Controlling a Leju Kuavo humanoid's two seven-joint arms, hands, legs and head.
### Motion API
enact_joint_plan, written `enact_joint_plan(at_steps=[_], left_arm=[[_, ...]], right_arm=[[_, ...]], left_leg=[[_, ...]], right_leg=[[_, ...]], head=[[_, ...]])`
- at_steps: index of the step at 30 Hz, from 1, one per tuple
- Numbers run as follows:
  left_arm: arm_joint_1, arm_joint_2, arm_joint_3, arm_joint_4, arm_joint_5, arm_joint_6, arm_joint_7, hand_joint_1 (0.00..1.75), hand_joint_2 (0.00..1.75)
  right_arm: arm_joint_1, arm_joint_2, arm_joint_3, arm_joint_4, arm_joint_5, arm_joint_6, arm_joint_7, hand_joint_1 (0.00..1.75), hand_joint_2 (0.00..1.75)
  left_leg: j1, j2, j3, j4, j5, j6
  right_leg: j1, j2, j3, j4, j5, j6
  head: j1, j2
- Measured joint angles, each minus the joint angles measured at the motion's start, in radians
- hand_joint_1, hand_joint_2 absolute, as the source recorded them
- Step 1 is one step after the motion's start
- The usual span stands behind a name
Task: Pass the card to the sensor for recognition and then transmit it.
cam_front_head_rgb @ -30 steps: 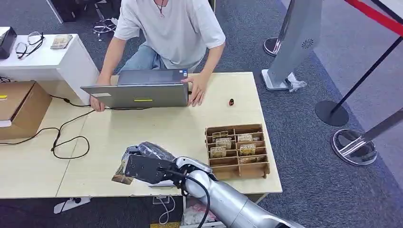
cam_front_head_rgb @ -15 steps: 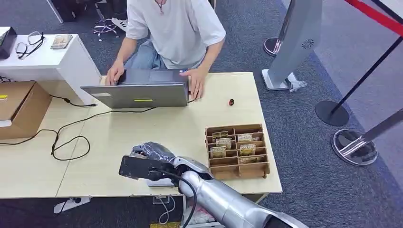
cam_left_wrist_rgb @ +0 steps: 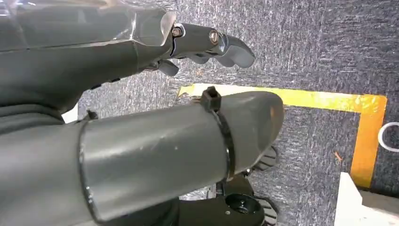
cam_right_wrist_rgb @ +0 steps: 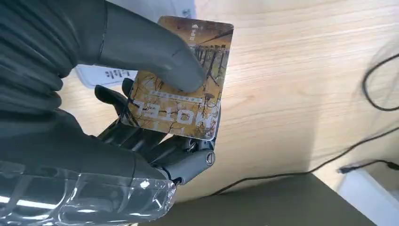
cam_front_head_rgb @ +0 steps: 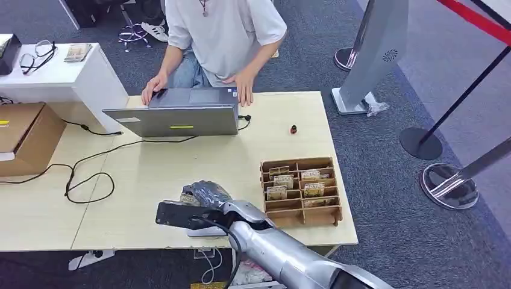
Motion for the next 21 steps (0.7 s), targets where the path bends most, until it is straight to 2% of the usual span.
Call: enact_joint_plan(at_steps=[15,21], left_arm=[[0.000,0.008,0.000,0.000,-0.019,-0.009,0.003,0.00,0.00],[0.000,0.010,0.000,0.000,-0.021,-0.016,0.003,0.00,0.00]], right_arm=[[-0.015,-0.032,0.006,0.060,0.090,0.045,0.031,1.75,1.75],[-0.019,-0.040,0.022,0.072,0.130,0.039,0.055,1.75,1.75]], left_leg=[[0.000,0.000,0.000,0.000,0.000,0.000],[0.000,0.000,0.000,0.000,0.000,0.000]], right_leg=[[0.000,0.000,0.000,0.000,0.000,0.000],[0.000,0.000,0.000,0.000,0.000,0.000]], head=[[0.000,0.000],[0.000,0.000]])
